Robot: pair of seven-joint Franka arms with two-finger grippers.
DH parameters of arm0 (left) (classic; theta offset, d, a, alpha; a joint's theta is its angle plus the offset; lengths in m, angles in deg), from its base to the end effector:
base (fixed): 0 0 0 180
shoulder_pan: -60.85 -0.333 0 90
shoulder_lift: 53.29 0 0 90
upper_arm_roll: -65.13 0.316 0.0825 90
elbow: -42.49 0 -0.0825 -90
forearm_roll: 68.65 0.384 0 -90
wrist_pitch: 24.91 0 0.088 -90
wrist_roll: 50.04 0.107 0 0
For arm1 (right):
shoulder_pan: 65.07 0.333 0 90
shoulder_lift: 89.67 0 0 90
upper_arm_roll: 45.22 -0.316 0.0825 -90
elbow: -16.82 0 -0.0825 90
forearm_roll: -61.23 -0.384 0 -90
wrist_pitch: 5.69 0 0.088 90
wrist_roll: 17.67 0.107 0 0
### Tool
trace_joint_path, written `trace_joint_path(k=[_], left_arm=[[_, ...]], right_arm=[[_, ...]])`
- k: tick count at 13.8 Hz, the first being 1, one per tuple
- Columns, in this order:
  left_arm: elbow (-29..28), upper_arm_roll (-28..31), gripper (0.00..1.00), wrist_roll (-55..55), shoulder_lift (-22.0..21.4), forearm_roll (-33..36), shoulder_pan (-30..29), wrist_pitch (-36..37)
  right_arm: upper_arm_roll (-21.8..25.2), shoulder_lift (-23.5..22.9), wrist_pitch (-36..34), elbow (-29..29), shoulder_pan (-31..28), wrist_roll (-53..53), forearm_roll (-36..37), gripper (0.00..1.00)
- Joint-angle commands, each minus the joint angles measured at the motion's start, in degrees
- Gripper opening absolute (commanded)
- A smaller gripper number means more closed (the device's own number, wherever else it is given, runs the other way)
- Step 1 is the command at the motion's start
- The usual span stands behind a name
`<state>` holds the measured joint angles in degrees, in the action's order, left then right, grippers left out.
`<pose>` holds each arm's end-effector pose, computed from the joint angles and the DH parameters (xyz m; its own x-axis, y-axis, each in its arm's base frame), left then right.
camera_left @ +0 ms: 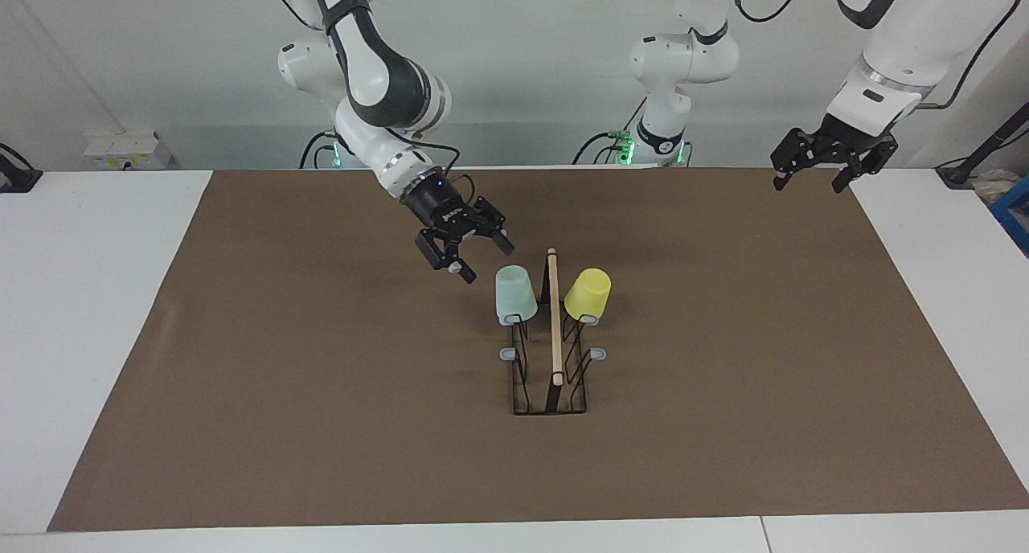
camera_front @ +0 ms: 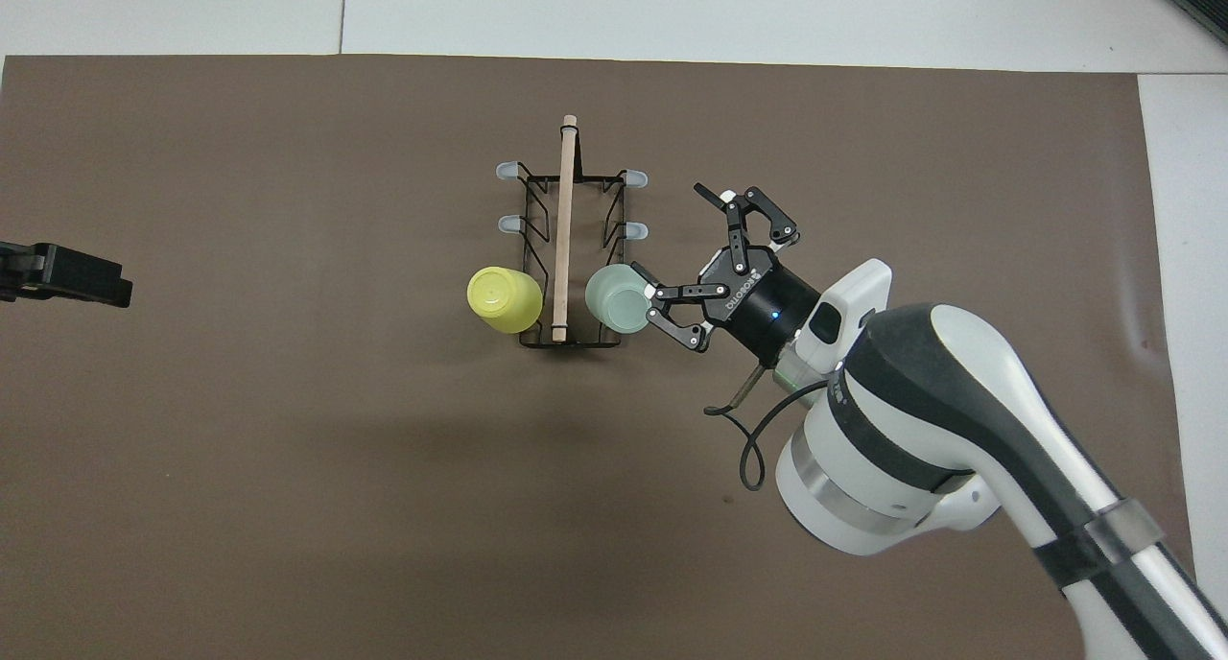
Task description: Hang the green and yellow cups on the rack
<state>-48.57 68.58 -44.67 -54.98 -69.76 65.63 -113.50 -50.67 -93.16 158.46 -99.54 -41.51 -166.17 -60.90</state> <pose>0.5426 -0.0142 0.6298 0.9930 -0.1172 -0.0116 -0.1169 -0.9929 0.0223 0.5226 0.2353 0.4349 0.0061 0.4740 0.8805 0.7332 -0.6008 0.3184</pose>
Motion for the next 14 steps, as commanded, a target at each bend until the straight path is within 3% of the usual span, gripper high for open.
trace_joint_path(k=[1, 5, 10, 14], left_arm=[[-0.1, -0.4, 1.0, -0.7, -0.3, 0.6, -0.4, 0.7], [-0.1, -0.4, 1.0, -0.7, -0.3, 0.6, -0.4, 0.8], [-0.1, -0.4, 1.0, -0.7, -0.3, 0.6, -0.4, 0.8], [-0.1, -0.4, 1.0, -0.7, -0.3, 0.6, -0.4, 0.8]], right_arm=[[-0.5, -0.2, -0.6, -0.1, -2.0, 1.4, 9.6, 1.0], [-0.3, 0.0, -7.9, -0.5, -7.1, 5.0, 26.3, 1.0], [0.1, 1.6, -23.6, 0.3, -14.4, 28.1, 54.0, 1.0], [0.2, 2.3, -28.9, 0.3, -15.8, 38.9, 65.8, 1.0]])
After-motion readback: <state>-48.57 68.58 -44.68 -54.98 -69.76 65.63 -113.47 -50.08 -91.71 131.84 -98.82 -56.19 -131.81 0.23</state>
